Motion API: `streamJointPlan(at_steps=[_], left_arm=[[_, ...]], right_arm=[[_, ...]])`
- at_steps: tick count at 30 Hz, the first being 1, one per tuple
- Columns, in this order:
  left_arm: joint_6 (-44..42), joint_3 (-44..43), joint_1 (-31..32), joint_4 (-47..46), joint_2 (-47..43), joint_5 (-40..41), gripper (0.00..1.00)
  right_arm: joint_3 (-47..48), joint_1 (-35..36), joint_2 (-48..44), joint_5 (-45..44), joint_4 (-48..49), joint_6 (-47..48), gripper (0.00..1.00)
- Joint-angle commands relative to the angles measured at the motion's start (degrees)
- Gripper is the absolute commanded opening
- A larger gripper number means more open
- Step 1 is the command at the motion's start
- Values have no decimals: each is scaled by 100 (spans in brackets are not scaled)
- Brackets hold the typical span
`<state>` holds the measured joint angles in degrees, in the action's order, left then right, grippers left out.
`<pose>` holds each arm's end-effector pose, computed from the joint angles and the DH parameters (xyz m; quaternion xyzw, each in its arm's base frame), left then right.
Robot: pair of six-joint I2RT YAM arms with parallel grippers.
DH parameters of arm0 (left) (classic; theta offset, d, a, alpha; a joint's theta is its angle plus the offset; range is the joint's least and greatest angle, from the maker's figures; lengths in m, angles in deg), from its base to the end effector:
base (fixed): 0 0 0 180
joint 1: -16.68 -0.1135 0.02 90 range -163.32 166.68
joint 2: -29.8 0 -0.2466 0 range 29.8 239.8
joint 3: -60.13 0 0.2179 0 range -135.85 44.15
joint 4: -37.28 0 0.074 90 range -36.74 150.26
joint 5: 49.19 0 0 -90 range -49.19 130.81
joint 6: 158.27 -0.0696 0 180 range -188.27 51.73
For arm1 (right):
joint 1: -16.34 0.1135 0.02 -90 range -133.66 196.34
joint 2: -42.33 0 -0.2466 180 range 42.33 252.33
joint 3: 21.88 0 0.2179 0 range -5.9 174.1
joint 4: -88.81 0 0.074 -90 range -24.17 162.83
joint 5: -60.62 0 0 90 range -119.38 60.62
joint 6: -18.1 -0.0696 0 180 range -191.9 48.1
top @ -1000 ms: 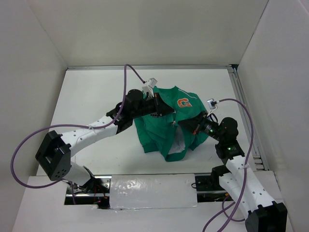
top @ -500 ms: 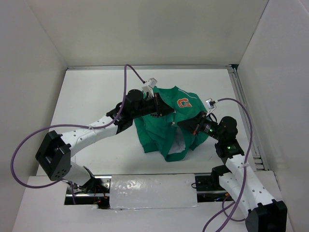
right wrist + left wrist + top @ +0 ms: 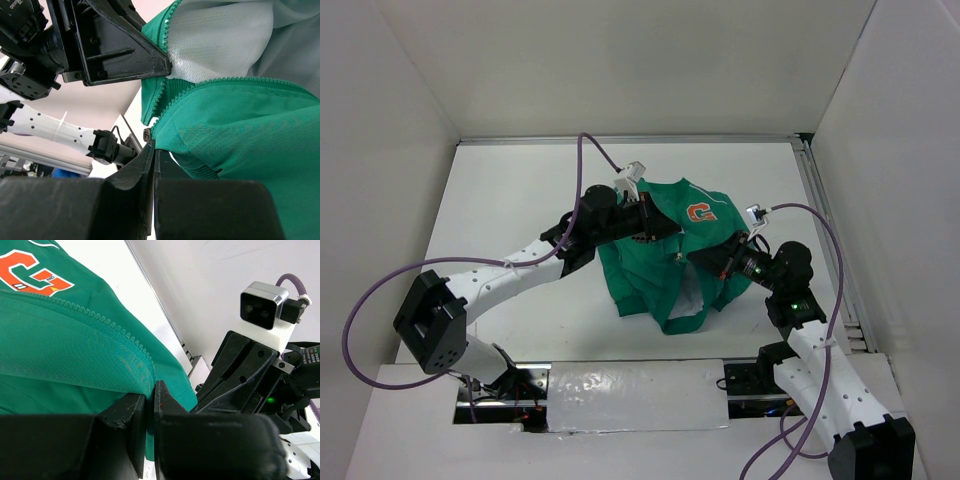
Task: Zip up the jacket
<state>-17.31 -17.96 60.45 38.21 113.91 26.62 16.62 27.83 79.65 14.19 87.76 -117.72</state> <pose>0.2423 -0.2557 0.3188 0.0351 0.7466 -0.5466 0.3776 0.1533 0.0801 0.2678 -0.0575 0.7042 0.5452 0.4511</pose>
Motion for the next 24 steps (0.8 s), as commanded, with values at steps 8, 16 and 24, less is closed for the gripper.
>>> streamJointPlan(at_steps=[8, 16, 24], left_arm=[[-209, -38, 44, -490, -132, -127, 0], [-200, 14, 18, -543, -150, -127, 0], [-200, 304, 26, -938, -360, -391, 0]], right_arm=[[393, 56, -111, -59, 0, -111, 0], [507, 47, -50, -6, -52, -59, 0], [700, 47, 275, -138, -430, -67, 0]])
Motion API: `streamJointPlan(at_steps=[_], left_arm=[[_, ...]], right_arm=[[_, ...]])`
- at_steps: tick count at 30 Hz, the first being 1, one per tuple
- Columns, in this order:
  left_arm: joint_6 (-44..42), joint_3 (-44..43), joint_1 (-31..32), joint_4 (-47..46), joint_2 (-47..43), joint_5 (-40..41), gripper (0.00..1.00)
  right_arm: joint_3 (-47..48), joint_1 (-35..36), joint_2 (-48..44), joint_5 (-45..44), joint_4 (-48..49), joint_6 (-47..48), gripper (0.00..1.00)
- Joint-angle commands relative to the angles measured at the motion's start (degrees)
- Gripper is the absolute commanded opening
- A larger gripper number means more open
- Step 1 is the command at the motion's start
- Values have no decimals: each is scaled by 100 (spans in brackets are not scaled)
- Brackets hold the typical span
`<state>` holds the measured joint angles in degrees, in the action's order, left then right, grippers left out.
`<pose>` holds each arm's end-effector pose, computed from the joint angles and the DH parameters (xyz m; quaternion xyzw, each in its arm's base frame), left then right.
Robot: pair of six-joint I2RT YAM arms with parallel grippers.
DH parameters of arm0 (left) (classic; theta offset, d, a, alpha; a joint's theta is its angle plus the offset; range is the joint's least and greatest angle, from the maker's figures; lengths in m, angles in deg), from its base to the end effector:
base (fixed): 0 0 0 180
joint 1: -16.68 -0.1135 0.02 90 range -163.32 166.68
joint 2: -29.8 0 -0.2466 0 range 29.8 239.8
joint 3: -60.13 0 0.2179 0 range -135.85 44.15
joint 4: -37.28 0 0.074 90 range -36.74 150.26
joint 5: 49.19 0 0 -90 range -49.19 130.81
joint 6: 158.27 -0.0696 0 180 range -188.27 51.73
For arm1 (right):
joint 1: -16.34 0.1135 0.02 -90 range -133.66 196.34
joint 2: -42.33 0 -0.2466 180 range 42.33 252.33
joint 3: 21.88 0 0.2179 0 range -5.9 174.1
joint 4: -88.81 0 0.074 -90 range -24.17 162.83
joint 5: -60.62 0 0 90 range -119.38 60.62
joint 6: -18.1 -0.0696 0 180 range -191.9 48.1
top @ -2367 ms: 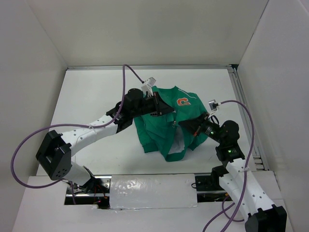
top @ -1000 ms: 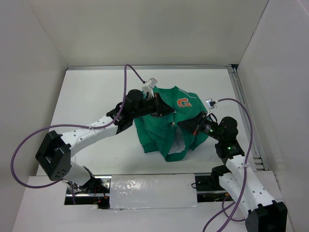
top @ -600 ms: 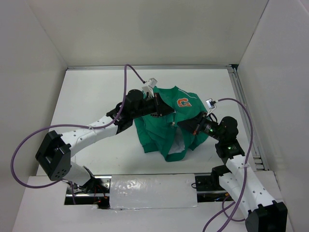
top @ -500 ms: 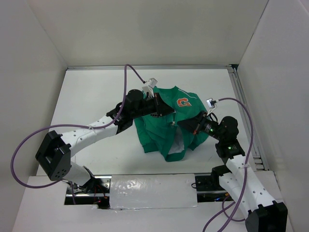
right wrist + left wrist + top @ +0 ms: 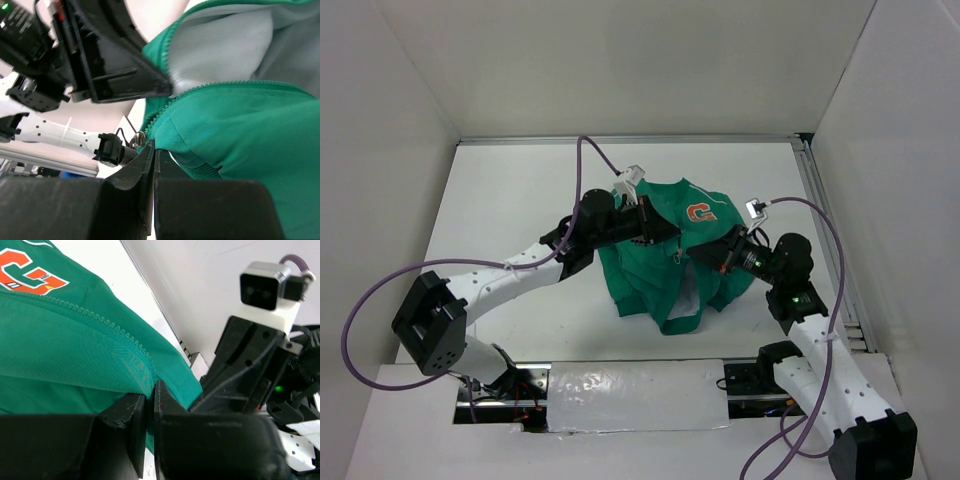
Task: Zip up the jacket
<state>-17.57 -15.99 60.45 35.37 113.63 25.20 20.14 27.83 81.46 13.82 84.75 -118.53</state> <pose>0.2396 -0.2555 0.3152 0.0465 0.7393 -0.5560 0.3770 0.1581 0.0808 0.2776 -0.0451 0.7109 0.5459 0.4411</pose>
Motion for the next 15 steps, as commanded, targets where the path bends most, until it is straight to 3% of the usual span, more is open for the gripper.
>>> streamJointPlan(at_steps=[1, 6, 15], left_arm=[[-174, 142, 26, -680, -359, -231, 0], [-244, 257, 26, -856, -438, -187, 0], [-684, 125, 53, -971, -218, -424, 0]], right_arm=[[358, 38, 129, -110, -164, 14, 0], [612, 47, 384, 4, -717, 233, 0], [613, 47, 165, 22, -692, 321, 0]])
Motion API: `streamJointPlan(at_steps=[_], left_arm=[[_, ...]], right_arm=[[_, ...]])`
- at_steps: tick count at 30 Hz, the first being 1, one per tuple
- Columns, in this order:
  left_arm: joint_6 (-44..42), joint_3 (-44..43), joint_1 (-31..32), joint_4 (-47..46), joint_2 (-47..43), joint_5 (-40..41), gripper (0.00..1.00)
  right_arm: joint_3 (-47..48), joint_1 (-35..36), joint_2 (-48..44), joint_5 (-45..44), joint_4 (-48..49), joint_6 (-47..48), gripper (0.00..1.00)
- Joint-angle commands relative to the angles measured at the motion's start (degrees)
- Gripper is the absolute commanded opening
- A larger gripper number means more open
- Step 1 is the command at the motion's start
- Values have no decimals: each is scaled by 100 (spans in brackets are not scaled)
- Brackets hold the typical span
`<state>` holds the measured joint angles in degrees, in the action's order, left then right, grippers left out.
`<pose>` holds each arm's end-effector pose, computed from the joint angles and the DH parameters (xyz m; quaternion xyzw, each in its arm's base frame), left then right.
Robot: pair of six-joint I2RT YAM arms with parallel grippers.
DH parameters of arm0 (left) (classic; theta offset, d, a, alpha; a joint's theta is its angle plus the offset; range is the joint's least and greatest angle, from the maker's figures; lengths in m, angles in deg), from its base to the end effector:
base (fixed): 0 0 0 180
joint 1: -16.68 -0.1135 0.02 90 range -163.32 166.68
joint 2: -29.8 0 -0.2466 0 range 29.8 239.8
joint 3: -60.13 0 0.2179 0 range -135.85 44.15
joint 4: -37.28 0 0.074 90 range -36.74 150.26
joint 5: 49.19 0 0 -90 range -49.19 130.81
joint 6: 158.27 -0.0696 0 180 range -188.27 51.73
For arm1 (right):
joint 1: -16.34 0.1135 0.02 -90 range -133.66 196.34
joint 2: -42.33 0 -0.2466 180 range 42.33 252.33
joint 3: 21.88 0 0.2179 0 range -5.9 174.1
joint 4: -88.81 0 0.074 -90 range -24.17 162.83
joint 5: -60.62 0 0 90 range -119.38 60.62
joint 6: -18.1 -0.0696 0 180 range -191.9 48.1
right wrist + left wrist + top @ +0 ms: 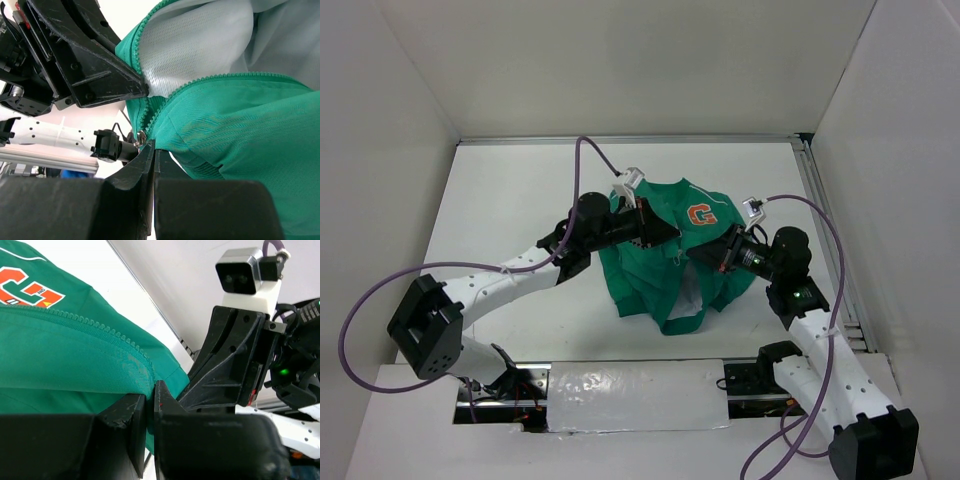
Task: Zip up the jacket
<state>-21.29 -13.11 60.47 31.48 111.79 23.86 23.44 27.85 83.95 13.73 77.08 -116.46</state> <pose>0.2324 -0.2509 0.3173 0.0815 0.7197 -0.5599 0.4023 0.1636 0.0819 0.2739 -0.0313 0.7416 0.5315 0.4081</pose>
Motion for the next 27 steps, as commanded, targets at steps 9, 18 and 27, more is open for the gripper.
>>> streamJointPlan(at_steps=[9, 18, 27], left_arm=[[-286, -681, 60, 241, 229, -564, 37], [355, -304, -388, -45, 150, -1653, 99], [663, 320, -617, -643, -52, -2400, 83]], right_arm=[[256, 53, -41, 13, 313, 96, 0], [89, 71, -119, -40, 357, 17, 0], [10, 71, -67, -233, 515, -141, 0]])
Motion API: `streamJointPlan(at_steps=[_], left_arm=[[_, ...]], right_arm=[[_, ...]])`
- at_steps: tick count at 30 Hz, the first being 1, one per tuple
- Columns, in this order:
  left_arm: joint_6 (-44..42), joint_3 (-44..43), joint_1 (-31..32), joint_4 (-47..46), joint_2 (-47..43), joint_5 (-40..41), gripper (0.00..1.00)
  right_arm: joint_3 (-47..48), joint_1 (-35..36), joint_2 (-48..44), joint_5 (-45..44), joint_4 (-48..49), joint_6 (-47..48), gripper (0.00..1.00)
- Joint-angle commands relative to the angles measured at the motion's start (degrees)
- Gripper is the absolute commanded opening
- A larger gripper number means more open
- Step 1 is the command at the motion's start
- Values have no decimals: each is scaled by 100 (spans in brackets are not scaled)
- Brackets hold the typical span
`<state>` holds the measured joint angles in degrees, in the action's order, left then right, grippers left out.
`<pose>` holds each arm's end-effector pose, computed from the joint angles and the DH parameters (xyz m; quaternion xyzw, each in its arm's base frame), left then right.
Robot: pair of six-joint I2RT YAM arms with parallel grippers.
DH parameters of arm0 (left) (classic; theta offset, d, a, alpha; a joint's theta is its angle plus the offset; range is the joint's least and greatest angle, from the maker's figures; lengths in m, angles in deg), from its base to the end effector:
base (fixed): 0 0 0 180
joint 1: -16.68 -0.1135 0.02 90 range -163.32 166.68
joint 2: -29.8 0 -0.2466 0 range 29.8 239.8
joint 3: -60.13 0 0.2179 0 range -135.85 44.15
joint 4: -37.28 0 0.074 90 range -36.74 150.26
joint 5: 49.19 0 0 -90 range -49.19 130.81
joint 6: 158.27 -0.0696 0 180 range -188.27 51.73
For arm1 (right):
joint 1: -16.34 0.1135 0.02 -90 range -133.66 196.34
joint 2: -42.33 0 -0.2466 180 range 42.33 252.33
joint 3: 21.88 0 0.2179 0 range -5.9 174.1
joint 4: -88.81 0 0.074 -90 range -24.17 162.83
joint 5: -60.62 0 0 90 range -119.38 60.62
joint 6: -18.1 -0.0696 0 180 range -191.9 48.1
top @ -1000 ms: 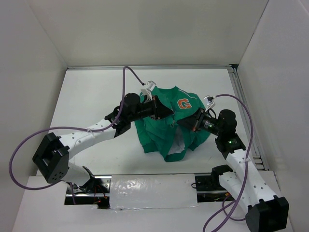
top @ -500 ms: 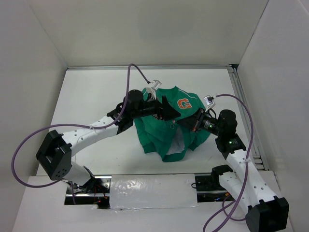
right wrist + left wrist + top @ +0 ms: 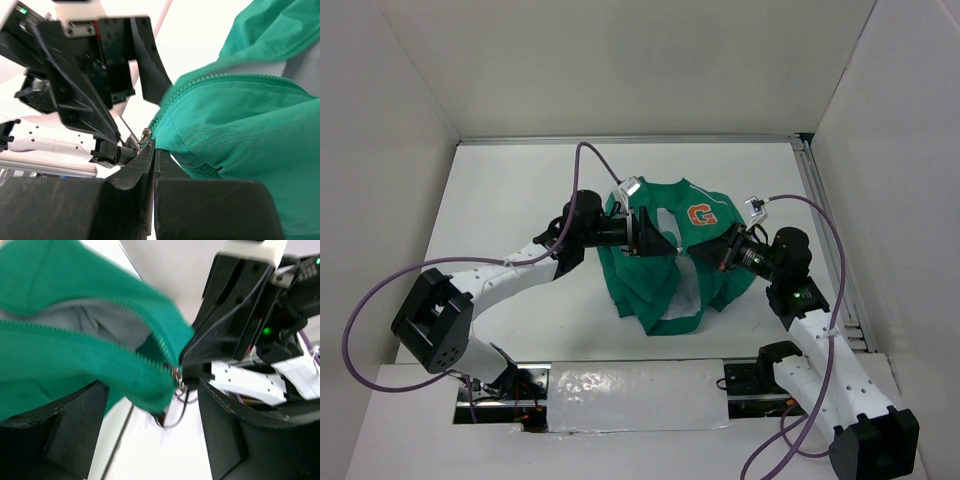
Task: Zip up the jacket
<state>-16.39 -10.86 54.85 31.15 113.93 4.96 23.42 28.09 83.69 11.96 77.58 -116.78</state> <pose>0.2393 -0.2399 0.2934 0.1174 0.7319 -0.6089 0.2825 0.1644 0.0812 0.2754 -0.0233 0.7397 0.5265 0.4186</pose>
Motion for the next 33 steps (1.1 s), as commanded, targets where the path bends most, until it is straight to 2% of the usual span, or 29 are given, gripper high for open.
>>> streamJointPlan(at_steps=[1, 4, 6, 9, 11, 13, 15, 19, 22, 26, 33], left_arm=[[182, 95, -56, -593, -284, -519, 82], [191, 95, -64, -672, -240, -615, 72], [226, 95, -73, -760, -188, -694, 60], [287, 34, -99, -821, -74, -817, 51], [305, -36, -100, -778, -3, -888, 53], [288, -151, -108, -655, 103, -905, 62], [209, -177, -100, -252, 85, -783, 66], [208, -81, -135, 662, -143, -54, 83], [305, 68, -231, 769, -214, 9, 87], [498, 104, -345, 542, -3, -376, 92], [1245, 157, -513, -434, 629, -1379, 90]], right_arm=[[-5, 47, -32, -4, 552, -134, 0], [-41, 64, 3, 49, 676, -214, 0], [-23, 73, -14, 58, 667, -196, 0], [-14, 100, -32, 41, 588, -152, 0], [-40, 117, -32, 23, 649, -179, 0], [-32, 117, -41, 14, 597, -170, 0], [30, 126, -58, 6, 536, -126, 0], [56, 135, -93, 14, 447, -91, 0], [-49, 126, -58, 75, 570, -169, 0], [-85, 135, -23, 102, 667, -231, 0], [-76, 187, -41, 14, 615, -205, 0]])
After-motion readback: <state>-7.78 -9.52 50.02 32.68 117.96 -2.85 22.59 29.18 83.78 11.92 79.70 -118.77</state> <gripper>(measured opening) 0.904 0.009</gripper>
